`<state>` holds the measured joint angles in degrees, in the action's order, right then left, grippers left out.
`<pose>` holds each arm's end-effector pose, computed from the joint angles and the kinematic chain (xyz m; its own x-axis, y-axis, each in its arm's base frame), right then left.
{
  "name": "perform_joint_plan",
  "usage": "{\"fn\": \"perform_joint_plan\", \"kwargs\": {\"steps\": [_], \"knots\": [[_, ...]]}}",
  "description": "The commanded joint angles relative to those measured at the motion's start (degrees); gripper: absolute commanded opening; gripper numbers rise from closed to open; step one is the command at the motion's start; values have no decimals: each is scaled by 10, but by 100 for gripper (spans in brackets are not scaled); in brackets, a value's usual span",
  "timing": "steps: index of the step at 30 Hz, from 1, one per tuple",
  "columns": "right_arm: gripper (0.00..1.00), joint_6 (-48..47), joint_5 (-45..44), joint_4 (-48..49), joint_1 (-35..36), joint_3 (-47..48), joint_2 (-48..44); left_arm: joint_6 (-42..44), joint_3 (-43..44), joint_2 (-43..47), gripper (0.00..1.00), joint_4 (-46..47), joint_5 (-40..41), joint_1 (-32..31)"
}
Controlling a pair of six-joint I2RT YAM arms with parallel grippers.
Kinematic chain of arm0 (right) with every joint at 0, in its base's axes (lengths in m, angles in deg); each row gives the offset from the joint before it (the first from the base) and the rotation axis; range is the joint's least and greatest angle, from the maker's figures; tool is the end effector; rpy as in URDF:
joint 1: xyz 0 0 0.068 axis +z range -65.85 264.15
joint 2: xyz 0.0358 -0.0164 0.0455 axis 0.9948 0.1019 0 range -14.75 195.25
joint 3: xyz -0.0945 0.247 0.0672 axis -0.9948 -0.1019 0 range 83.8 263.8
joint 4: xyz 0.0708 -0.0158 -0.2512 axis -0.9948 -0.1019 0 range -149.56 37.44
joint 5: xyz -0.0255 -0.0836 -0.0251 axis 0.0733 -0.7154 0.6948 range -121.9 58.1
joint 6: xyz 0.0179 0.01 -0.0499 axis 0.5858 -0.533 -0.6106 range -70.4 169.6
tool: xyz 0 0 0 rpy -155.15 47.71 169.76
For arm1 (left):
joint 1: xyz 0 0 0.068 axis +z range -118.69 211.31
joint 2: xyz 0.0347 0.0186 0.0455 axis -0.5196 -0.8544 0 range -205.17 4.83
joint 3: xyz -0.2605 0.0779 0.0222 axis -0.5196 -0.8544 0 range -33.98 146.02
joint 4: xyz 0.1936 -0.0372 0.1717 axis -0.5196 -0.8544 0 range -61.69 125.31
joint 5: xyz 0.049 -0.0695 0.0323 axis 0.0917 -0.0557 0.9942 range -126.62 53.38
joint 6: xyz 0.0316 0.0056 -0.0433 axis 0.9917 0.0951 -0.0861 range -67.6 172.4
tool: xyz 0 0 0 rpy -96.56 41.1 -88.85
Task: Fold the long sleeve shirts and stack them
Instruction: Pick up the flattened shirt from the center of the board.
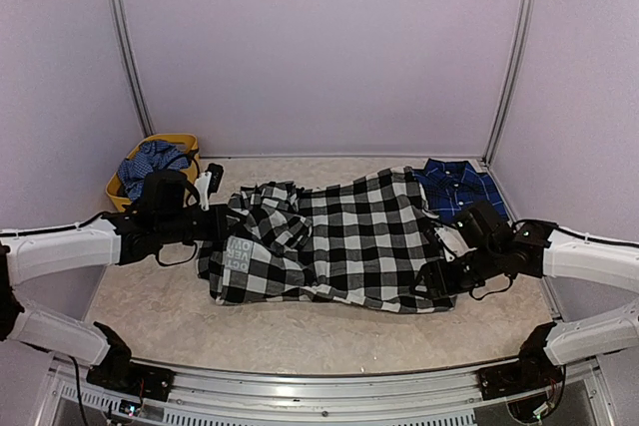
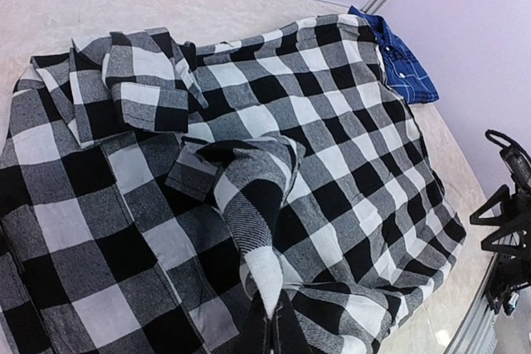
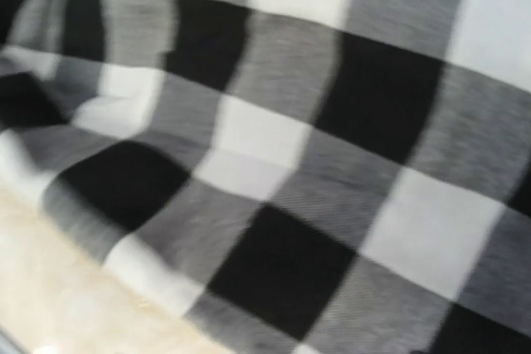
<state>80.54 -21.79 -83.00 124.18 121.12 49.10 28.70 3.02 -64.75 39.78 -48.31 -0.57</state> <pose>0.1560 0.1393 0.2033 -0.9138 -0.1065 -0.3919 -0.2759 0.8710 0.4066 0.2192 -0.1448 0.2282 -0.6352 -0.0685 -0.7693 0.4517 0.7750 -0.4419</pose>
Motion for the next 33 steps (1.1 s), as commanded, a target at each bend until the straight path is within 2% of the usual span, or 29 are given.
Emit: {"fn": "perform_joint_plan", "kwargs": {"steps": [1, 6, 10, 24, 33], "knots": [[69, -31, 48, 31, -4, -1, -33, -10, 62, -41, 0, 1, -5, 20], [68, -43, 45, 50, 7, -1, -37, 1, 118, -97, 0, -15, -13, 28], [67, -44, 6, 39, 27, 10, -15, 0, 136, -120, 0, -21, -25, 30], [68, -82, -96, -19, 107, 81, 107, -4, 134, -117, 0, -30, -35, 30], [66, -95, -157, -72, 121, 117, 182, -3, 134, -116, 0, -32, -39, 30]]}}
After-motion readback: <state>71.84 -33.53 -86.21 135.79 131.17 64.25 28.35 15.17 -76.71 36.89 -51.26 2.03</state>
